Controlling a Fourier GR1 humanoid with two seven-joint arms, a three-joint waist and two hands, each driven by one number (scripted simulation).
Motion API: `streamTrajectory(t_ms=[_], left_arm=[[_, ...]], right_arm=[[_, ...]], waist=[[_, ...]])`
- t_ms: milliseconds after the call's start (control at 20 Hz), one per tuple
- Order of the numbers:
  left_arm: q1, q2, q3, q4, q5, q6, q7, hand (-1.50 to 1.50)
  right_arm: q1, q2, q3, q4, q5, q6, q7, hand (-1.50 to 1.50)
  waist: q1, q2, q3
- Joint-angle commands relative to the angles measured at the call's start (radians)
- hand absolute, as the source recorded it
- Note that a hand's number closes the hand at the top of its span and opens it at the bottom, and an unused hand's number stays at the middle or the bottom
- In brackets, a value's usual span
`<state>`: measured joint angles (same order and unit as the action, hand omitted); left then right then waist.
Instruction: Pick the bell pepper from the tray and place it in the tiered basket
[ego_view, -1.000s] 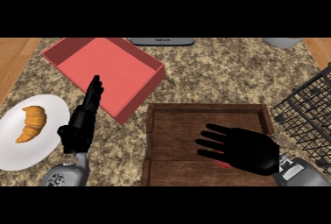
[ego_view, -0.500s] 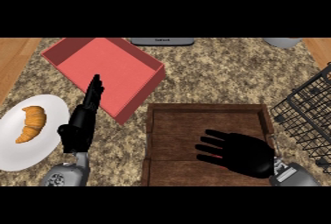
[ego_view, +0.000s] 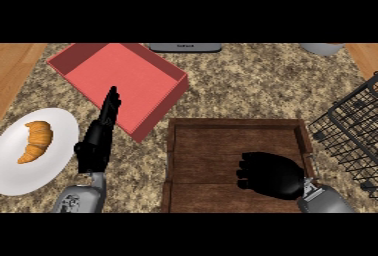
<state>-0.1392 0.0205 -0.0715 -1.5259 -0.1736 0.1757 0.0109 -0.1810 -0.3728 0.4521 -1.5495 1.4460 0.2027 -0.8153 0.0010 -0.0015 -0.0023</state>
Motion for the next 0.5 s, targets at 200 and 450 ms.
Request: streamTrajectory(t_ms=[200,450], left_arm=[[0.012,0.007,0.025,-0.029,-0.001,0.02,0.022,0.0],[0.033,0.024,0.047,-0.049,0.003,0.025,0.028,0.0]], right_arm=[[0.236,-0.13,-0.152,-0.031,0.03,-0.149,0.098,1.5],[0.407,-0.254,-0.417,0.081,-0.041,-0.218,0.17,1.5]], waist=[[-0.055,-0.007,0.003],[-0.106,-0.009,0.005]])
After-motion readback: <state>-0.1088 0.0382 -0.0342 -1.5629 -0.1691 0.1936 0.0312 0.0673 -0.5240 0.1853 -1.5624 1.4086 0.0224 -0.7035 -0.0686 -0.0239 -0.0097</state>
